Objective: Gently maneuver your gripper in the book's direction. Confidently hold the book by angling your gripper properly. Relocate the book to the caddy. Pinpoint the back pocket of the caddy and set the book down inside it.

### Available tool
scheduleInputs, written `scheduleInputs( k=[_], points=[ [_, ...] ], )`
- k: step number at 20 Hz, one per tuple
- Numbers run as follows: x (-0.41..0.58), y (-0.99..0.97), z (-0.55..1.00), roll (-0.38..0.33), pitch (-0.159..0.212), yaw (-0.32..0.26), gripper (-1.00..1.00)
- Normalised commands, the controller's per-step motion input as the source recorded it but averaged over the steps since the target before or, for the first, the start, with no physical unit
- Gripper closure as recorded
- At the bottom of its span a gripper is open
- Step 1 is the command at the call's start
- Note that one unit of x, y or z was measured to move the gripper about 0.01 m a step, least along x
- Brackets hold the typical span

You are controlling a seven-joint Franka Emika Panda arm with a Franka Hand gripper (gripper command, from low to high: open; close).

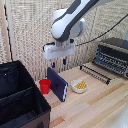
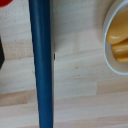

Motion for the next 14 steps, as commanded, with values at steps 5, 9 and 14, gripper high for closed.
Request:
scheduleInputs(
  k=[5,9,14],
  points=[
    [0.209,0.05,-0.24,0.000,0.011,0.053,-1.00],
    [0.074,0.12,-0.21,-0.010,0.017,0.010,-1.00],
    [0.045,0.12,-0.14,-0.017,0.035,-0.040,1.00]
  ],
)
